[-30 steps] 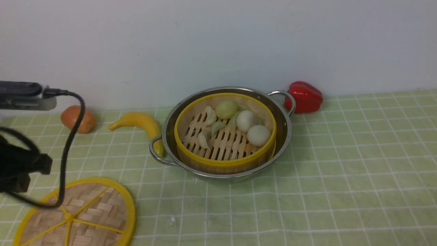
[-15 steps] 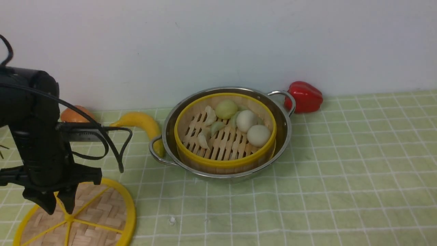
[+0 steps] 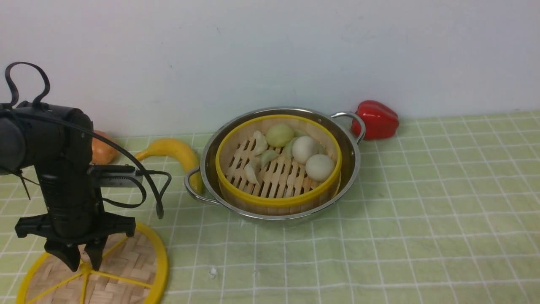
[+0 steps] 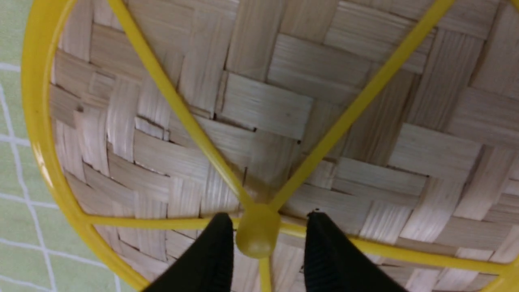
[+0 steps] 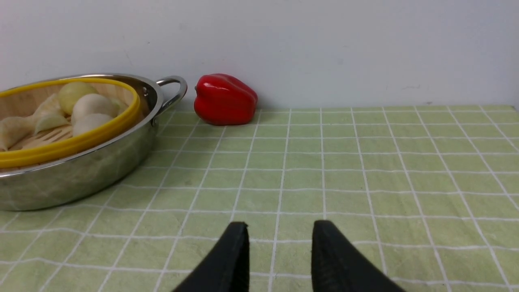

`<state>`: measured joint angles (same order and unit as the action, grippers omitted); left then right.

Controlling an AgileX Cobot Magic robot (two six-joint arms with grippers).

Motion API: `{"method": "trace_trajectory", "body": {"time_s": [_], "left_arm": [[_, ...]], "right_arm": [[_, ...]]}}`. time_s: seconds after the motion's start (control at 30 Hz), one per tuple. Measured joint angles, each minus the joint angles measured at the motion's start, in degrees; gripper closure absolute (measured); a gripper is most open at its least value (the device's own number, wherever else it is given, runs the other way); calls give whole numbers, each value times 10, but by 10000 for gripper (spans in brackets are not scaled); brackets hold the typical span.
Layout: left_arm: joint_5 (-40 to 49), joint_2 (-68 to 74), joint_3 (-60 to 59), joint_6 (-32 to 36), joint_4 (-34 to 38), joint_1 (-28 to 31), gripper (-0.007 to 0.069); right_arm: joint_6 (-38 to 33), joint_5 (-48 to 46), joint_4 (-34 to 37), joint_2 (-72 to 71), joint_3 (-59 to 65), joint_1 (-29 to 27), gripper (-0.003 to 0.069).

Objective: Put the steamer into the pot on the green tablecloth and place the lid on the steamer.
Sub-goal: 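Grasp the bamboo steamer lid lying on the table by its centre knob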

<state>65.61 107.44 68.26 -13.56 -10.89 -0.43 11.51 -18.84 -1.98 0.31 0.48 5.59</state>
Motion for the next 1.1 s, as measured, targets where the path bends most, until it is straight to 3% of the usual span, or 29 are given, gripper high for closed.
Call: {"method": "trace_trajectory", "body": {"time_s": [0.2, 0.3, 0.37, 0.6, 0.87, 1.1], "left_arm": [[3, 16, 0, 0, -2, 5, 390], [3, 18, 1, 0, -3, 6, 433], [4, 19, 2, 0, -6, 6, 503], [9, 12, 6, 28, -6, 6, 504], [15, -102, 155, 136, 12, -11, 504], [38, -100, 324, 273, 58, -108, 504]], "right_arm": [[1, 0, 0, 0, 0, 0, 419], [1, 0, 0, 0, 0, 0, 419], [1, 0, 0, 0, 0, 0, 419], [1, 0, 0, 0, 0, 0, 419], [1, 0, 0, 0, 0, 0, 419], [1, 0, 0, 0, 0, 0, 419]]}}
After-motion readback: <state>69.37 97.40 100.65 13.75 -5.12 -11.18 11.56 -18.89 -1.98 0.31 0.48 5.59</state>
